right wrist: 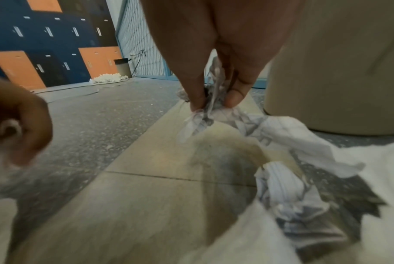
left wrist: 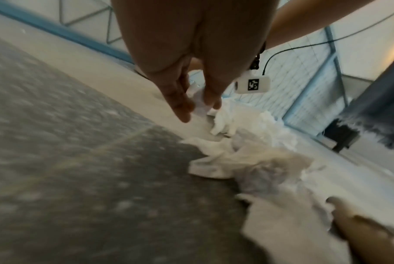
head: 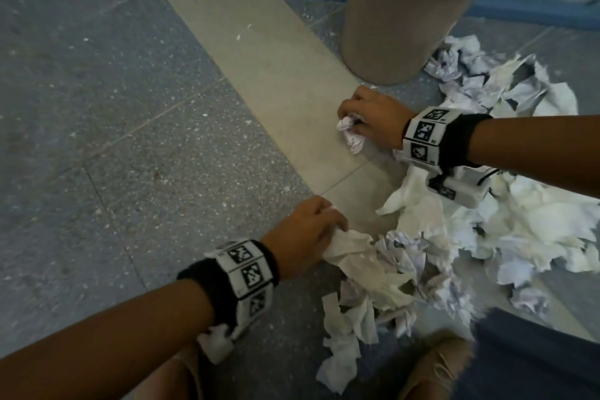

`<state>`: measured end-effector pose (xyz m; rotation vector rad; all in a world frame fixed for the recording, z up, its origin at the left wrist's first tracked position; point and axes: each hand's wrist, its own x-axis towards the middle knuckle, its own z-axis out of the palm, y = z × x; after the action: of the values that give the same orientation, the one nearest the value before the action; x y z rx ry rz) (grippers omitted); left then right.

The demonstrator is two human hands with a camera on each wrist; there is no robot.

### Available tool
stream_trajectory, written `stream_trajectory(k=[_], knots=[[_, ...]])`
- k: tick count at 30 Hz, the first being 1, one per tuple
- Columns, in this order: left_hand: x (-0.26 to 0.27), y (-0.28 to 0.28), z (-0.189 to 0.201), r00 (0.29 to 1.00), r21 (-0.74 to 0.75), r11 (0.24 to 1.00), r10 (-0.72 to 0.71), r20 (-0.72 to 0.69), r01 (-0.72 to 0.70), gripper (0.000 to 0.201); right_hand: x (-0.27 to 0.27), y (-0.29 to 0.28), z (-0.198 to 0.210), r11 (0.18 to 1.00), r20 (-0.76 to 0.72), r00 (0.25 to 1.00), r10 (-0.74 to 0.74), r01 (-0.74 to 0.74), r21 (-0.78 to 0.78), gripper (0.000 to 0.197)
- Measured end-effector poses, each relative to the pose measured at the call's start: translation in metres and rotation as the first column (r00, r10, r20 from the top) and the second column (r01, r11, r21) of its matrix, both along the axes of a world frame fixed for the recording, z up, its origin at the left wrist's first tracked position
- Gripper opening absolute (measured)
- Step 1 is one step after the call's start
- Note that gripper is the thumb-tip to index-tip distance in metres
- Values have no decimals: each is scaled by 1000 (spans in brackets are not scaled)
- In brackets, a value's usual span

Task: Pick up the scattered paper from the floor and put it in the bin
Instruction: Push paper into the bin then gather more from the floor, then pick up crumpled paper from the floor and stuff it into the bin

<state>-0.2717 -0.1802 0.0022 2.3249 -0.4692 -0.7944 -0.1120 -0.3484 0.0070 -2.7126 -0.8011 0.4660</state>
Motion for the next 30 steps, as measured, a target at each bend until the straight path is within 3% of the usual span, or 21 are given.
stream_trajectory(k=[2,4,6,8,11,14,17,19,21,25,27,30], knots=[[-10,-24,-9,995,43,995,-85,-45,87,56,-3,-3,4,1000,-26,999,-26,26,14,28],[-20,-39,-20,965,151,953,-261,-36,264,76,-6,-8,6,999,-44,998,-42,43,17,28],[-21,-44,-27,913,257,885,-408,20,389,67,-10,-13,8,998,-46,997,-55,56,9,27],[-12,-41,-33,881,297,853,-468,70,429,52,-13,-17,10,996,-61,995,-79,81,23,26],[13,-33,-35,941,197,928,-333,55,317,37,-13,-22,17,988,-82,986,-144,148,45,26],[45,-26,-20,999,63,998,-29,24,27,36,-10,-24,29,976,-72,981,-183,190,107,26],[76,-21,12,982,-21,985,171,80,-170,49,-8,-22,50,951,-12,979,-204,201,234,27],[97,-16,40,962,-62,965,260,82,-256,40,-6,-19,71,922,38,977,-210,185,339,26],[117,-14,69,950,-96,951,303,73,-295,23,-2,-18,98,882,90,970,-224,163,442,24],[146,-21,132,924,-159,946,314,219,-284,25,13,-31,158,762,198,926,-320,128,635,22],[161,-34,165,879,-232,934,338,336,-271,20,29,-45,185,711,243,881,-406,138,689,22],[198,-64,202,775,-386,876,450,443,-288,31,62,-67,212,672,307,776,-551,194,715,22]])
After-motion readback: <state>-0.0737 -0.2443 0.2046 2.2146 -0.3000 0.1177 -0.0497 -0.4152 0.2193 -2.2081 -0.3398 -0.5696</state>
